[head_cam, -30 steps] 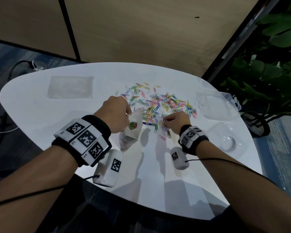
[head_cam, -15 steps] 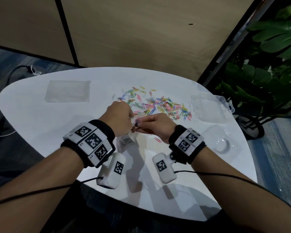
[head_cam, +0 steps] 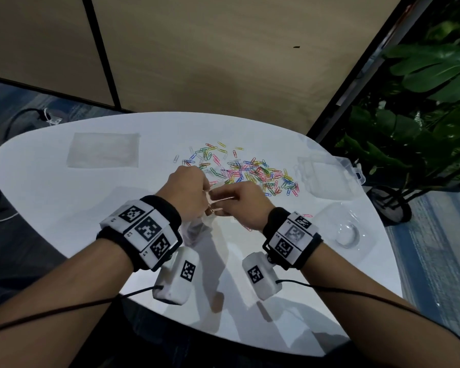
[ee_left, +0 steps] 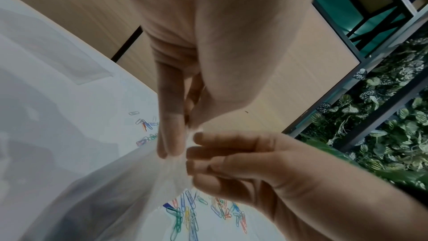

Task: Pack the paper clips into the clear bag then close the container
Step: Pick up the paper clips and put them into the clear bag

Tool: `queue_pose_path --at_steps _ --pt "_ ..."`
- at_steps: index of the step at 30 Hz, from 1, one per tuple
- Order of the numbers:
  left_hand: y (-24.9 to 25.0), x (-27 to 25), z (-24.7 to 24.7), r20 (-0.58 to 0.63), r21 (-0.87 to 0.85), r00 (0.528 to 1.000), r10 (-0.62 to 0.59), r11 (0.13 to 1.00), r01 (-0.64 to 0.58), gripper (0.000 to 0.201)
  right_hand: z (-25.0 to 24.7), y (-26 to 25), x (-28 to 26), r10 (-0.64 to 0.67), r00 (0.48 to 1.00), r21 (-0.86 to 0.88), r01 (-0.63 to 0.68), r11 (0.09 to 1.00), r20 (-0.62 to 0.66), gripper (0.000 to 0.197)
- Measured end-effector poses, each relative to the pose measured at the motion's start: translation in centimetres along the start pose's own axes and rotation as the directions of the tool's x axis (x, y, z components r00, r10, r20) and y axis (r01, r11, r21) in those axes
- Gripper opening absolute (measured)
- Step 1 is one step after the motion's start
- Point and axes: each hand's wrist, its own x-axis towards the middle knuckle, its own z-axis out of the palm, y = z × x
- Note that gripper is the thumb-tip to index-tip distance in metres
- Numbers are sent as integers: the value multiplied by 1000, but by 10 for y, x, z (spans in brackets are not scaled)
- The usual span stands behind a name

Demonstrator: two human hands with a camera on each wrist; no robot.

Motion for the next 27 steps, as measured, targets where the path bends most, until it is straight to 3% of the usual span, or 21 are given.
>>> queue_pose_path --at_steps 2,3,5,6,8,10,13,16,21,23,25,27 --pt "0 -2 -5 8 -3 1000 -5 1000 5 26 -23 10 0 2 987 -13 -4 1000 -162 27" --pt "0 -3 -7 11 -2 1000 -10 1000 10 28 -38 22 2 8 969 -163 -50 985 -247 29" --pt "-2 -6 -11 21 -2 999 -24 1000 24 26 -67 56 5 94 928 -455 -262 851 -359 41" --pt "-3 -6 -12 28 2 999 -30 1000 30 27 -78 75 6 186 903 -518 -380 766 -388 50" --pt "-5 -7 -16 37 11 999 -38 999 37 28 -89 109 4 364 826 -540 -559 630 -430 60" --pt "-7 -7 -19 38 19 999 -37 999 36 29 -88 126 -1 417 787 -549 -617 564 -455 53" --pt "-11 -8 -25 30 13 998 -47 999 47 30 -59 129 -2 315 856 -657 -516 549 -410 45" --pt "-16 -8 -30 20 24 998 -52 998 51 29 -20 126 2 251 911 -631 -409 659 -329 59" --pt "-25 -12 -35 21 48 997 -68 997 67 33 16 98 12 143 972 -641 -231 732 -188 80" --pt "-28 -13 -35 21 52 997 -75 996 74 33 17 87 19 72 987 -731 -154 665 -143 85" --pt "-29 -13 -35 19 53 997 -81 995 80 33 14 77 27 52 994 -857 -106 504 -92 95" --pt "-30 -13 -33 16 49 996 -84 995 83 34 12 74 35 13 999 -922 -42 386 -39 88"
